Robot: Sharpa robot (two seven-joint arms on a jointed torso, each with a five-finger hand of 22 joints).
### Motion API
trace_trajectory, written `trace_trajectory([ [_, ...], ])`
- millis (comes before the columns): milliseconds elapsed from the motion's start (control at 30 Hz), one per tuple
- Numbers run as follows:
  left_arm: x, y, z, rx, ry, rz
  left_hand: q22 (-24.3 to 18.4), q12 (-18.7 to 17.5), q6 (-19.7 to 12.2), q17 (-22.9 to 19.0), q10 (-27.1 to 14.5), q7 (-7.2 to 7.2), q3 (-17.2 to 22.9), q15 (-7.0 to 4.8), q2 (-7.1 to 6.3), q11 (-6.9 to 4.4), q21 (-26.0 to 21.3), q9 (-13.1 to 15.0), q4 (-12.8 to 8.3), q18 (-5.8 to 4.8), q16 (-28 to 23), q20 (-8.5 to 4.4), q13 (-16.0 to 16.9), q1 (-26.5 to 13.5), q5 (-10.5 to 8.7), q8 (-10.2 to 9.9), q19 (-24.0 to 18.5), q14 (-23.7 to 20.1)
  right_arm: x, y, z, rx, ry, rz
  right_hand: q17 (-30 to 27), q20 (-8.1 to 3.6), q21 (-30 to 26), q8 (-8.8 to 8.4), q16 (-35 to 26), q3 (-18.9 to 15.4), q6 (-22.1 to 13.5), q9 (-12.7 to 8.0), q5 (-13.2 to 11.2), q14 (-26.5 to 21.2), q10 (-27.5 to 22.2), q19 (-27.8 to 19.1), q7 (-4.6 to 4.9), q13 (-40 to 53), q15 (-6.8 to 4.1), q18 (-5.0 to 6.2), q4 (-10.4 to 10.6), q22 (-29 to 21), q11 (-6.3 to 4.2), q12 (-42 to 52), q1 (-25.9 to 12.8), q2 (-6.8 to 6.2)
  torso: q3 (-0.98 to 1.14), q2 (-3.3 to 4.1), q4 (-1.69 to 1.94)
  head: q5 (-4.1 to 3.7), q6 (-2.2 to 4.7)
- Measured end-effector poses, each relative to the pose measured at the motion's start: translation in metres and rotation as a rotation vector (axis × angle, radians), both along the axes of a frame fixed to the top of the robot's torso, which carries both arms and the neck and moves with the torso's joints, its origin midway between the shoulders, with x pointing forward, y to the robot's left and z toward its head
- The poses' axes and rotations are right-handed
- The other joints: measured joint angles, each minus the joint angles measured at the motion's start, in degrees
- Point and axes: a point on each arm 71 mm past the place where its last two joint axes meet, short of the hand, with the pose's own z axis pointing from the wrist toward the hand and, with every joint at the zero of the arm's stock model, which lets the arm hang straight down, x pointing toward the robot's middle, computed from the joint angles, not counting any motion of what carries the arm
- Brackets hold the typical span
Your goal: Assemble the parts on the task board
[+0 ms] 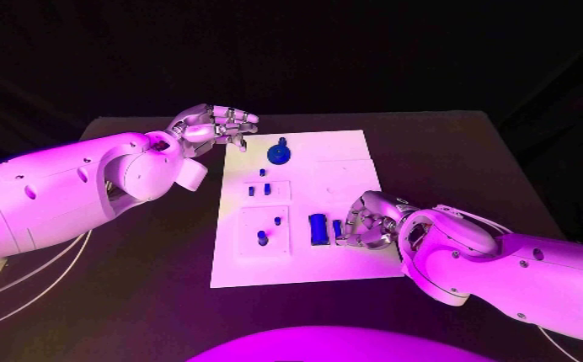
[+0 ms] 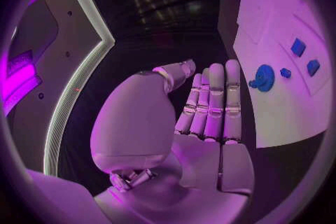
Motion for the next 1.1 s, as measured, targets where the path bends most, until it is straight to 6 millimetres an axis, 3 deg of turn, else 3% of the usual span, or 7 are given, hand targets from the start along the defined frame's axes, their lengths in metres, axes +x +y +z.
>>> trace_trajectory([
  [333,0.001,0.001,0.0,0.001,0.0,0.003,0.0,0.0,0.0,0.0,0.0,0.0,0.0,0.0,0.0,0.0,0.0,0.0,0.0,0.0,0.0,0.0,0.0,0.0,0.0,0.0,0.0,0.0,0.005,-0.015,0.014,0.088,-0.086,-0.037,0.0,0.0,-1.3,0.0,-0.3,-7.3,-0.1,-0.5,0.5,0.0,0.0,0.0,0.08,0.0,0.0,0.0,0.2,0.0,0.0,-0.9,-3.8,1.55,-0.07,-0.18,-0.08,0.02,0.65],
  [400,0.001,0.001,-0.001,0.001,0.001,0.005,0.0,0.0,0.0,0.0,0.0,0.0,0.0,0.0,0.0,0.0,0.0,0.0,0.0,0.0,0.0,0.0,0.0,0.0,0.0,0.0,0.0,0.0,0.01,-0.017,0.019,0.135,-0.114,-0.037,0.0,0.0,-6.0,-0.08,-1.3,-8.9,-1.3,-0.7,0.5,0.0,0.0,0.0,0.63,0.0,0.0,0.13,0.2,0.0,0.0,-3.3,-3.9,2.01,-0.16,-0.3,-0.13,0.02,0.83],
  [500,0.001,0.001,-0.004,-0.001,0.003,0.011,0.0,0.0,0.0,0.0,0.0,0.0,0.0,0.0,0.0,0.0,0.0,0.0,0.0,0.0,0.0,0.0,0.0,0.0,0.0,0.0,0.0,0.0,0.019,-0.022,0.024,0.211,-0.148,-0.035,0.0,0.88,-18.7,-1.43,-3.5,-10.0,-4.3,-1.3,1.7,-0.1,-0.7,-0.4,1.86,0.0,1.01,2.81,0.0,0.0,1.4,-9.3,-1.5,3.73,-0.32,-0.64,-0.27,0.09,1.24],
  [633,0.001,0.003,-0.008,-0.01,-0.002,0.035,-0.2,0.3,0.0,0.0,0.0,0.0,-0.1,0.03,0.24,0.0,-0.4,0.0,0.4,0.0,0.0,0.0,0.0,-0.2,0.0,0.0,0.0,0.0,0.04,-0.031,0.029,0.318,-0.178,-0.052,-1.0,2.23,-32.9,-2.22,-7.3,-10.1,-7.1,-1.6,2.5,-0.1,-5.1,-3.6,3.17,0.0,1.98,4.63,0.1,0.0,2.45,-16.0,2.9,4.61,-0.66,-1.42,-0.66,0.3,2.23],
  [800,0.006,0.003,-0.012,-0.032,-0.026,0.092,-1.7,0.5,-0.1,-0.9,-0.5,-0.07,-0.9,0.49,-0.71,0.01,-3.3,0.0,1.7,-0.01,-2.1,0.78,-0.4,-1.5,0.0,0.0,-1.7,-3.4,0.076,-0.054,0.038,0.46,-0.212,-0.124,-21.6,3.85,-65.9,-3.0,-25.4,-9.7,-10.7,-2.4,2.5,-9.0,-22.5,-14.4,4.9,-11.6,3.99,8.57,-0.2,-7.5,4.4,-40.7,8.6,5.36,-0.99,-2.39,-0.87,0.53,3.77],
  [967,0.016,0.004,-0.016,-0.054,-0.06,0.172,-10.3,-3.5,-2.5,-7.5,-2.9,-0.01,-3.6,3.27,-1.0,1.65,-17.6,0.3,4.8,-0.01,-16.4,4.16,-3.7,-2.4,0.0,0.0,-7.1,-11.2,0.11,-0.074,0.047,0.576,-0.254,-0.199,-35.2,5.4,-75.2,-4.09,-43.6,-8.0,-12.6,-4.0,2.5,-17.4,-28.3,-18.7,6.21,-24.1,5.33,8.56,0.0,-15.8,5.73,-53.1,11.0,5.57,-1.2,-3.35,-0.92,0.67,5.86],
  [1100,0.026,0.003,-0.02,-0.067,-0.088,0.241,-19.4,-8.5,-3.9,-12.3,-2.6,-1.43,-8.4,5.35,0.14,3.24,-30.5,-0.7,7.0,-0.01,-30.4,6.78,-7.2,-0.6,0.0,0.0,-8.8,-13.1,0.132,-0.082,0.048,0.649,-0.271,-0.233,-41.8,8.56,-79.5,-6.92,-59.0,-4.6,-12.8,-6.8,2.5,-22.9,-28.9,-25.5,7.33,-42.8,8.13,8.55,-0.2,-26.0,7.57,-67.7,11.8,5.26,-1.31,-4.19,-0.96,0.76,7.82],
])
